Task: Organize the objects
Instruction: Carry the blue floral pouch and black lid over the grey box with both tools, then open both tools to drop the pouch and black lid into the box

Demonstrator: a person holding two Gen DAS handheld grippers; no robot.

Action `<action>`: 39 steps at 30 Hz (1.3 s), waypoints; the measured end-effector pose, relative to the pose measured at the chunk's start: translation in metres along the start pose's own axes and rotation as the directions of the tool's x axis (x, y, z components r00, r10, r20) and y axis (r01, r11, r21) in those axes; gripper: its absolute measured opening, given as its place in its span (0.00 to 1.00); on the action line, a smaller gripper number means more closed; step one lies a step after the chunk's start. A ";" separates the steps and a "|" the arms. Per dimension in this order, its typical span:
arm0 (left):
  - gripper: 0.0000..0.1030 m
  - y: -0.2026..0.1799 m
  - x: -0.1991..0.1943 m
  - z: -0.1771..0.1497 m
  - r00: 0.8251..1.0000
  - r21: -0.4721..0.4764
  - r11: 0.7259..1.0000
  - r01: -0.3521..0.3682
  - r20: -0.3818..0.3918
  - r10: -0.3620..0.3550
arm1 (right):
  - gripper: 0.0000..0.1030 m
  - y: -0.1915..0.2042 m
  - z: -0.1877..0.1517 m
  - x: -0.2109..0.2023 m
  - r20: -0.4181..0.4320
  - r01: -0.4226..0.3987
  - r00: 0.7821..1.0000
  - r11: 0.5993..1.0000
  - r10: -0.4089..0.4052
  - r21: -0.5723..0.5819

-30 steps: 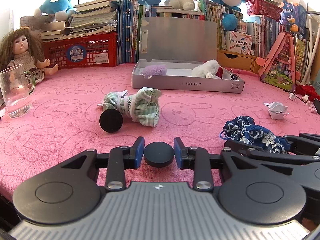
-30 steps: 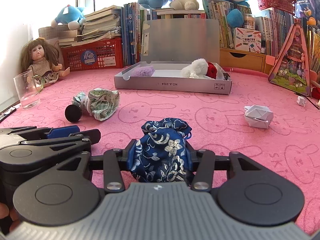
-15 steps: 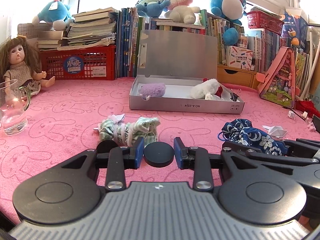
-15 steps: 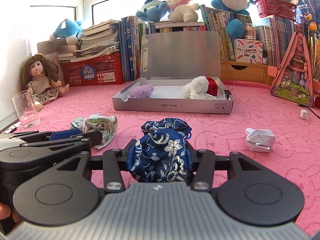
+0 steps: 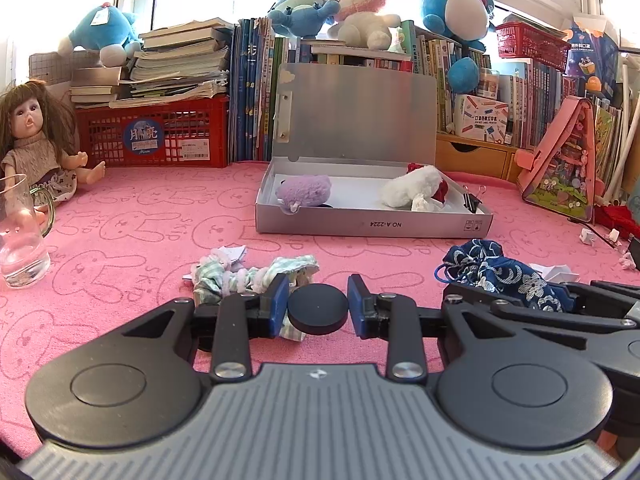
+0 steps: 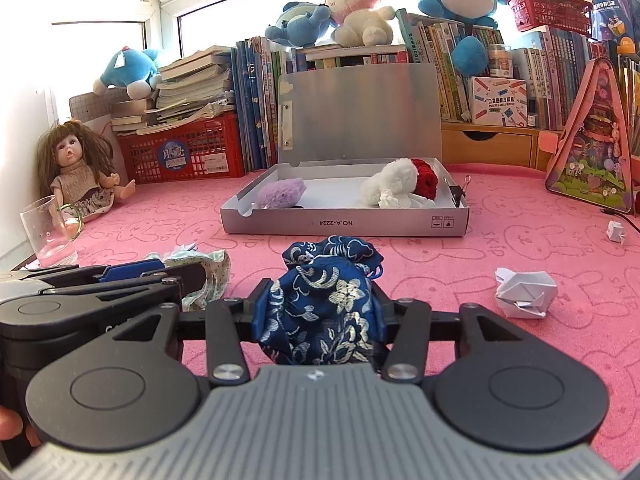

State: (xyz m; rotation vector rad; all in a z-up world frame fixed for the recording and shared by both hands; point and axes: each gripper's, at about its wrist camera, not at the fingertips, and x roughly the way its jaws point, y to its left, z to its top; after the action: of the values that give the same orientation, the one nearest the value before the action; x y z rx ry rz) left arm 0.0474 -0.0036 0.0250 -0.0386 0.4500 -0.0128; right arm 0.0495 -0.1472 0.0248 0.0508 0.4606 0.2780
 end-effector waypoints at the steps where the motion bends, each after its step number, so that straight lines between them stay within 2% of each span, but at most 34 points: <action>1: 0.35 0.000 0.001 0.002 1.000 0.001 1.000 0.001 0.000 -0.001 | 0.52 -0.001 0.002 0.001 0.002 -0.001 1.000 1.000 0.001 0.005; 6: 0.35 -0.003 0.008 0.014 1.000 0.001 1.000 0.007 0.011 -0.007 | 0.52 -0.008 0.011 0.007 0.014 -0.005 1.000 0.999 0.005 0.032; 20: 0.35 -0.009 0.043 0.073 0.995 0.040 0.999 0.001 0.098 -0.005 | 0.52 -0.019 0.059 0.038 0.093 0.007 0.996 0.998 -0.013 0.066; 28: 0.35 -0.005 0.079 0.118 0.990 0.061 0.998 0.000 0.144 -0.009 | 0.52 -0.025 0.095 0.073 0.135 -0.002 0.991 0.993 -0.014 0.117; 33: 0.35 0.001 0.109 0.147 0.989 0.055 0.998 -0.005 0.146 -0.003 | 0.52 -0.029 0.118 0.103 0.150 -0.022 0.989 0.991 0.001 0.134; 39: 0.35 0.002 0.160 0.188 0.988 0.010 1.000 -0.019 0.155 0.017 | 0.51 -0.048 0.150 0.153 0.150 -0.059 0.988 0.966 0.021 0.253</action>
State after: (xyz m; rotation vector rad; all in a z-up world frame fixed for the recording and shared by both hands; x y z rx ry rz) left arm 0.2734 0.0012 0.1246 -0.0238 0.2945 0.0053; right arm 0.2594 -0.1495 0.0874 0.3326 0.3471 0.2513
